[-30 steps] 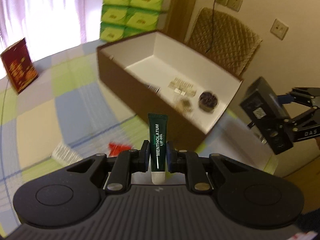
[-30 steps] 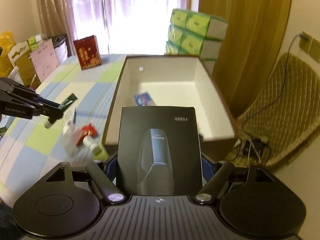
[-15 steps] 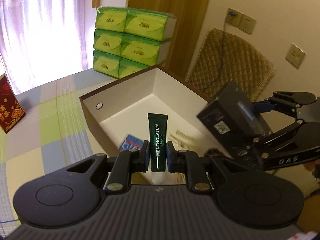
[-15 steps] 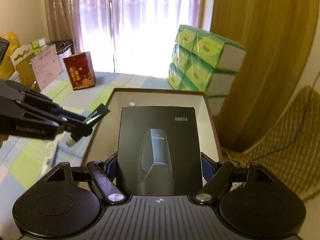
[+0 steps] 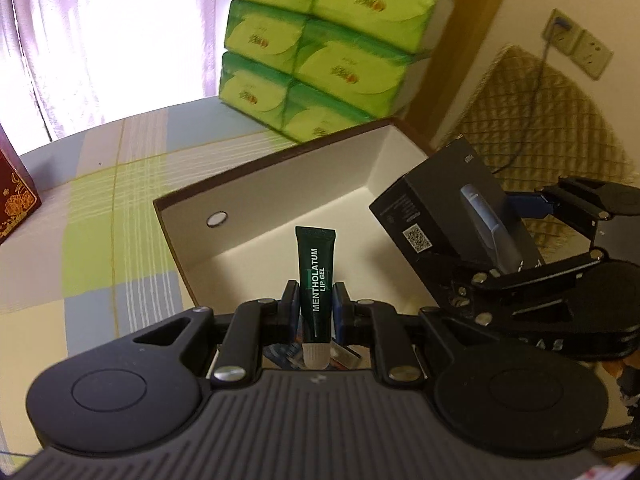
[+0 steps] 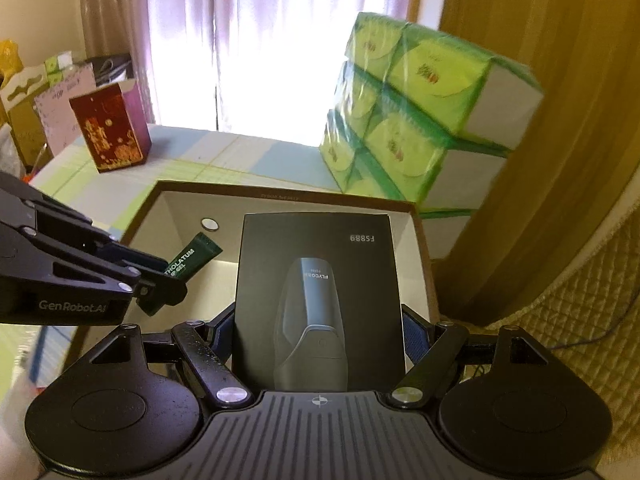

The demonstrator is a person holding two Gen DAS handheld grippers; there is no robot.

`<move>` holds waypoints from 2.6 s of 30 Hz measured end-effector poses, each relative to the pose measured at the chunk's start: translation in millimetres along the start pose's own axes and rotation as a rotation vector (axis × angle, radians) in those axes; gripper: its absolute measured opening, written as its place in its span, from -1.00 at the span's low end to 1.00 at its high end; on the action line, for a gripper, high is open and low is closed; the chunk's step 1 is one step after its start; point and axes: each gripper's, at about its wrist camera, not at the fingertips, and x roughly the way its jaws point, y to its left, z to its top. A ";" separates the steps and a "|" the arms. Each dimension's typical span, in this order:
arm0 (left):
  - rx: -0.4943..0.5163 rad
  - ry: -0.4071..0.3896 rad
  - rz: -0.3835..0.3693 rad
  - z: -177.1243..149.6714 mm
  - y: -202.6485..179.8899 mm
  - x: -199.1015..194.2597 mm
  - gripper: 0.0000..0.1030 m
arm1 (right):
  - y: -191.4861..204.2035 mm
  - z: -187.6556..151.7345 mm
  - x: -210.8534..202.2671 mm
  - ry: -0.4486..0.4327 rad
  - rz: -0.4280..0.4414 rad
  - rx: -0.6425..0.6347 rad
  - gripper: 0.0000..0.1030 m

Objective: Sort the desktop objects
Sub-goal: 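Open both tools to drop the lip gel and shaver box into the box, then withdraw both tools from the box toward the cup and pill bottle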

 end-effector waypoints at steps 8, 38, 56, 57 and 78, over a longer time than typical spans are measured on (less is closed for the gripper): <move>0.003 0.046 0.061 14.0 6.1 32.2 -0.75 | -0.1 4.4 42.9 0.026 -0.003 -0.032 0.48; 0.081 0.079 0.134 17.0 4.6 72.4 -0.72 | -1.6 6.5 74.2 0.048 -0.037 -0.121 0.50; 0.153 -0.036 0.098 -12.7 -13.6 3.9 0.67 | -5.3 -33.6 -17.9 -0.064 0.054 -0.071 0.96; 0.154 -0.040 0.094 -16.1 -15.1 -1.8 0.74 | -4.1 -37.2 -23.2 -0.062 0.056 -0.063 0.96; 0.030 -0.061 0.100 -91.6 -31.0 -96.9 0.82 | 32.9 -95.6 -117.2 -0.045 0.020 0.145 0.96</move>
